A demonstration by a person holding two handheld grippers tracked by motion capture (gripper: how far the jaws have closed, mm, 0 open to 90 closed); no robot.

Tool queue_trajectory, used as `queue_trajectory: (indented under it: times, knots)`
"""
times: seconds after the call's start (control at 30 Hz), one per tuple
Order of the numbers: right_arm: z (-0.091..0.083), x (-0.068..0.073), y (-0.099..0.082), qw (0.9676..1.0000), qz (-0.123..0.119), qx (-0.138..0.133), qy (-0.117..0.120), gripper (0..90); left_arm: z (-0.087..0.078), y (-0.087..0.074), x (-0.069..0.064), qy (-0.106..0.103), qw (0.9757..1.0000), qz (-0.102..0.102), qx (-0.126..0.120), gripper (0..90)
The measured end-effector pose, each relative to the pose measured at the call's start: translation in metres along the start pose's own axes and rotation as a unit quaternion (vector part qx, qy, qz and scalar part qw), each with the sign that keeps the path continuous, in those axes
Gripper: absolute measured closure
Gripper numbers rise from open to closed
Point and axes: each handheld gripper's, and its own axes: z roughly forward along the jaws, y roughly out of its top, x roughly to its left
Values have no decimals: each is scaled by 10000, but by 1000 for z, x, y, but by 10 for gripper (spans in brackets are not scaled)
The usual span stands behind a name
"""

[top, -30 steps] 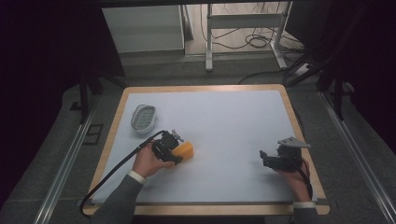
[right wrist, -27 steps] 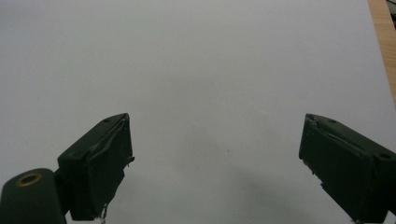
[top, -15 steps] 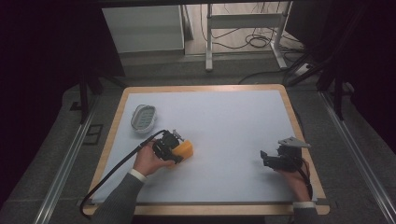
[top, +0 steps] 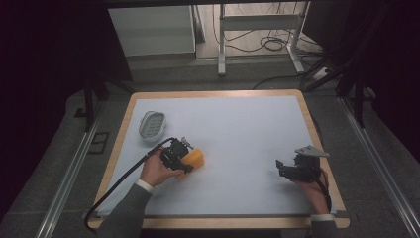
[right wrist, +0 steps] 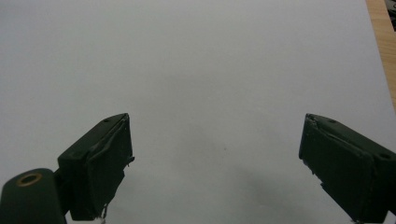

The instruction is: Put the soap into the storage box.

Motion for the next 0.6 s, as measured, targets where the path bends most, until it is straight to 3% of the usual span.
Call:
queue_trajectory:
  times: [0.43,0.6]
  knots:
    - [1,0,0,10000,-3,12,-27,95,-11,-5,2,151,9998,-10,-95,611]
    - [1,1,0,10000,-4,9,-18,95,-16,-6,4,103,9997,-36,-199,610]
